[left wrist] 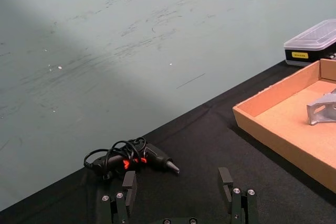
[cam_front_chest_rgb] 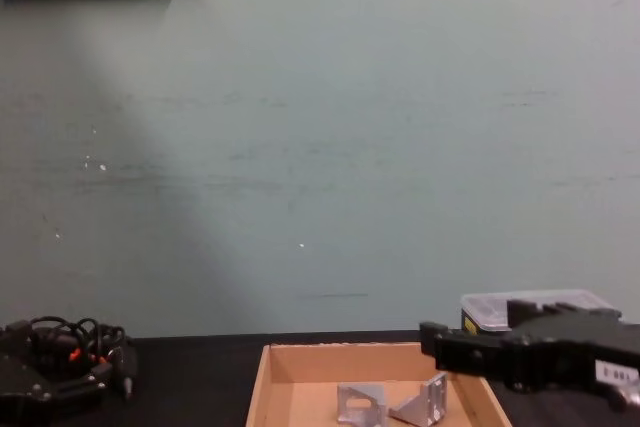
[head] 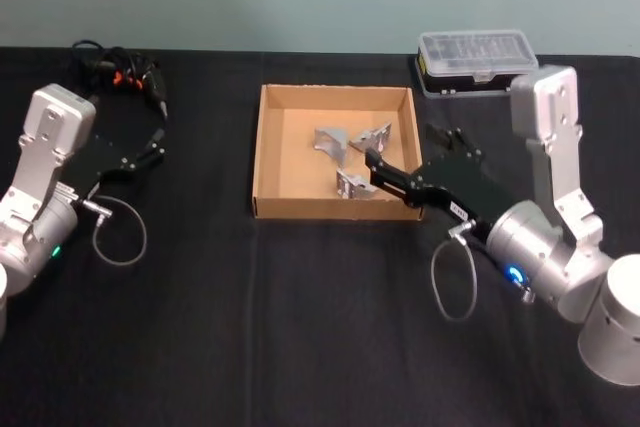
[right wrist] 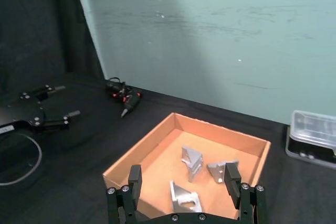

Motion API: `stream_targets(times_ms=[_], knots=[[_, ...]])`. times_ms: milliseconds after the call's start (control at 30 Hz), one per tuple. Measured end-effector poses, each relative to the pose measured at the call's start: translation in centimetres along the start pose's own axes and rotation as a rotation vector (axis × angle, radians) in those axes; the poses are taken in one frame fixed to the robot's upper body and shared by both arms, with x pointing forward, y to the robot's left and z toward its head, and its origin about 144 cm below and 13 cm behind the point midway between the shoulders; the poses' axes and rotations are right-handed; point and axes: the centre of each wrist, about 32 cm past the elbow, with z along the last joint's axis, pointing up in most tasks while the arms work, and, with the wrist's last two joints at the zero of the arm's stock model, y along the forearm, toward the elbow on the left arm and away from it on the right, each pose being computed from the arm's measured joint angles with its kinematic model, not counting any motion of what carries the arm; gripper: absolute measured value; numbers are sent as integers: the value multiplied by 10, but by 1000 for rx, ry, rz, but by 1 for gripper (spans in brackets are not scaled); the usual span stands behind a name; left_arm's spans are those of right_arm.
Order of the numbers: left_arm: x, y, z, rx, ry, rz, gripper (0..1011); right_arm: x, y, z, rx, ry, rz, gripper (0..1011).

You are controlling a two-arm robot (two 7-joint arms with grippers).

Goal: Use one hand to pick up the angle iron from the table and place it into the box.

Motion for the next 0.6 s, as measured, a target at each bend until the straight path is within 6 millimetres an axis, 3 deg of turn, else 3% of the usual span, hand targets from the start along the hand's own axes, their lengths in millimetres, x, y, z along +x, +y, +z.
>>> stream_targets(times_ms=[600], knots=[[0, 0, 0, 0, 0, 0, 1011, -4, -1, -6, -4, -4, -15, 1003]])
